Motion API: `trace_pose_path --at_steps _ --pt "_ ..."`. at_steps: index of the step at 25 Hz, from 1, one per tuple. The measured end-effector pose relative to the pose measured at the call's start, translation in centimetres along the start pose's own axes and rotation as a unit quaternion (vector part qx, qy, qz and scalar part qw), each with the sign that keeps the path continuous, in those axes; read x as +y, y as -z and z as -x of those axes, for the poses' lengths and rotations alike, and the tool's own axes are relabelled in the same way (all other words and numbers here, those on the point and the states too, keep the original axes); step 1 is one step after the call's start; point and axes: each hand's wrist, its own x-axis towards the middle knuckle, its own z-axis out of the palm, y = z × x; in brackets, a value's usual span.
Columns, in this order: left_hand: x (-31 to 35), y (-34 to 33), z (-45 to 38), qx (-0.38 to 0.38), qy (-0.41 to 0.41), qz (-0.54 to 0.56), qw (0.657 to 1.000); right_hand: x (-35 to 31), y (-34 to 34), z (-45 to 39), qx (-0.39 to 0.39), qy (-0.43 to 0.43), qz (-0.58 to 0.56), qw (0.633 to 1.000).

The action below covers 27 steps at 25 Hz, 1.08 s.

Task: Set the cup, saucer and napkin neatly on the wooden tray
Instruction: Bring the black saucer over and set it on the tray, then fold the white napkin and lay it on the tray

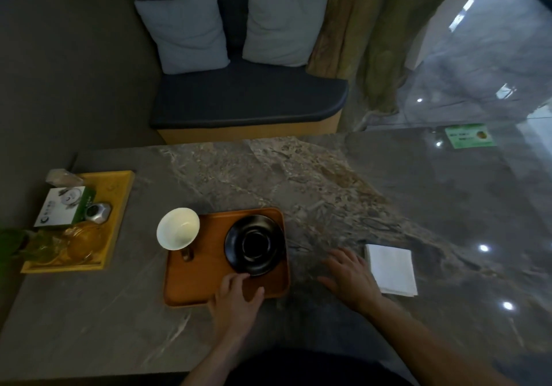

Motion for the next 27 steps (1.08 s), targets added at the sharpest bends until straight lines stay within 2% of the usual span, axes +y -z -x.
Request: trace_pose_path --at_steps 3,7,13,17,21,27 --pt "3.7 -1.3 1.1 -0.023 -0.031 0.017 0.999 3.7 1.9 1.7 0.012 0.012 -0.014 1.0" --pt "8.5 -4.2 0.8 -0.113 -0.117 0.034 0.986 9.2 3.6 3.8 0.008 -0.015 -0.005 1.0" --pt "16.4 -7.2 -0.8 -0.212 -0.198 -0.097 0.952 17.1 5.1 7.3 -0.027 -0.078 -0.009 0.997" --pt "21.1 -7.5 -2.0 -0.278 -0.238 -0.187 0.912 19.9 5.4 8.0 -0.054 -0.101 0.018 0.993" --pt "24.7 -7.9 -3.5 -0.291 -0.259 -0.241 0.889 20.5 5.6 6.9 -0.078 -0.103 0.02 0.991" --pt "27.1 -9.8 -4.6 -0.26 -0.261 -0.325 0.871 19.7 5.0 4.4 -0.104 -0.105 0.037 0.988"
